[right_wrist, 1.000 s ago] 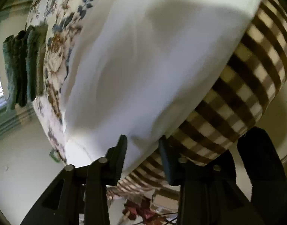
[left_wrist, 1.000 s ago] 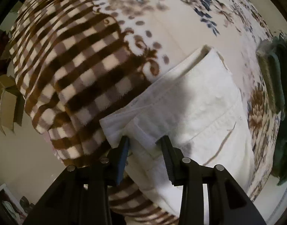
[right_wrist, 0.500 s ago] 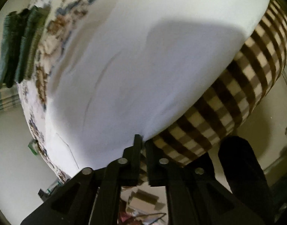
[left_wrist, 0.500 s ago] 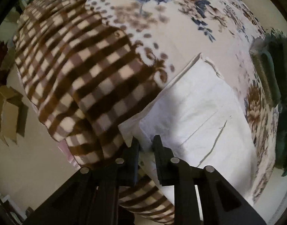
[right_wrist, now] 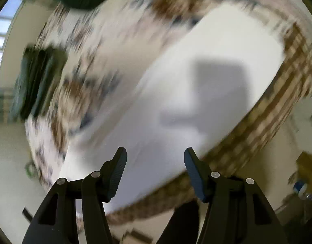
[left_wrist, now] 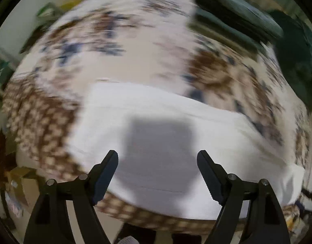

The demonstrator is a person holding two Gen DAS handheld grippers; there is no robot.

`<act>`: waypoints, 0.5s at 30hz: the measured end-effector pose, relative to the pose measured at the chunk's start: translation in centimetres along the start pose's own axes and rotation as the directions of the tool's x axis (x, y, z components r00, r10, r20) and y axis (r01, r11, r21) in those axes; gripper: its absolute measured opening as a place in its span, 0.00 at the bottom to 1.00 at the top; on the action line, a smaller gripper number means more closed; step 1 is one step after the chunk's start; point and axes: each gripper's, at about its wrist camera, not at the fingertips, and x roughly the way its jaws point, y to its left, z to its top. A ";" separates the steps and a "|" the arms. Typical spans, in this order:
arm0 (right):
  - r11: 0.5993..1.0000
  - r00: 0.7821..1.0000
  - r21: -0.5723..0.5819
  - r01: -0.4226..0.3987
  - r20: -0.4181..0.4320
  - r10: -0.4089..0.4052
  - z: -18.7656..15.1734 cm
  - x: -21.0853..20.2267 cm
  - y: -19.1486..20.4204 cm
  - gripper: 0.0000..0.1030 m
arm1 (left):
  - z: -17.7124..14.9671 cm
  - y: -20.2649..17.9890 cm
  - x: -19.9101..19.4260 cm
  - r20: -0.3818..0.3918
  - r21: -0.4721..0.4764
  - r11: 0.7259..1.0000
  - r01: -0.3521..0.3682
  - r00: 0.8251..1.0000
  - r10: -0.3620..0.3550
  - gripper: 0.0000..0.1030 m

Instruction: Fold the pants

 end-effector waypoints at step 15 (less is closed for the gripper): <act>0.987 0.991 -0.087 0.136 0.018 -0.135 24.3 3.8 -12.3 0.51 | -2.9 -26.0 11.0 -0.141 0.196 0.980 -0.021 0.989 0.050 0.77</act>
